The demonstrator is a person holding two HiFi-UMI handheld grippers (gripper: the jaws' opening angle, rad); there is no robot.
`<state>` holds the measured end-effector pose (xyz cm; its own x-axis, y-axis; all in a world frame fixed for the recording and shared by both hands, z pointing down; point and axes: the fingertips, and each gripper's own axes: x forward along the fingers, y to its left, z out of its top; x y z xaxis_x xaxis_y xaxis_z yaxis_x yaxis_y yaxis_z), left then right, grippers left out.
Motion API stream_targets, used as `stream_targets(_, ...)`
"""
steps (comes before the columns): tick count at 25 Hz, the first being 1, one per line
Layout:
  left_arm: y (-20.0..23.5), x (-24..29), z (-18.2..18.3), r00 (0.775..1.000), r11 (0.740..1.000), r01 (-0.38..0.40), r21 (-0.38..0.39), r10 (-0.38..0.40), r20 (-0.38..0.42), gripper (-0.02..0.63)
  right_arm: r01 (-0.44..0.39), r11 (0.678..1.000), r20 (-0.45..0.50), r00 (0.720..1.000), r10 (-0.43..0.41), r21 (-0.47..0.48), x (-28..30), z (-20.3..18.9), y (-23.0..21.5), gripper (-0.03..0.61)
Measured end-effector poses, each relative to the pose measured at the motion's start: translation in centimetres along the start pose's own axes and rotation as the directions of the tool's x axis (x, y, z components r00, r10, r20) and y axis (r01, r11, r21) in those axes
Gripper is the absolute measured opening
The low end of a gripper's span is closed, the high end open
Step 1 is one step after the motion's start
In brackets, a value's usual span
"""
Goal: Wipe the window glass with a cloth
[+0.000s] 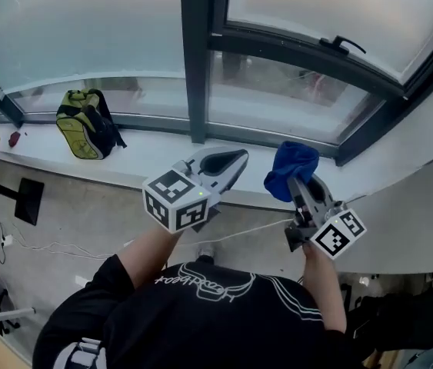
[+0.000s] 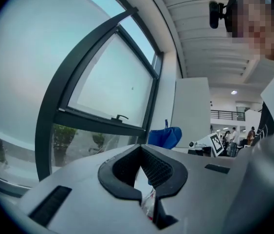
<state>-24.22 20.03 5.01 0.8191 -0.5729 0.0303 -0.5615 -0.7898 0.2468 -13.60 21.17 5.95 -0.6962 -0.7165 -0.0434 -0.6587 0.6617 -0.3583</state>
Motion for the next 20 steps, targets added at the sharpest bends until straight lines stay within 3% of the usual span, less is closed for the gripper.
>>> stream_targets(8,13.2,5.0,0.3,0.998,0.998,-0.060,-0.020,0.060,-0.025,0.006,-0.023,1.000,-0.014,1.000,0.023,0.000,12.9,-0.9,-7.2,0.063)
stream_targets(20,22.6,11.0,-5.3,0.968,0.966,-0.250,-0.059,0.252,0.019,0.006,-0.068,0.997,-0.024,0.997,0.069,0.037,19.1,-7.0,-17.6,0.063)
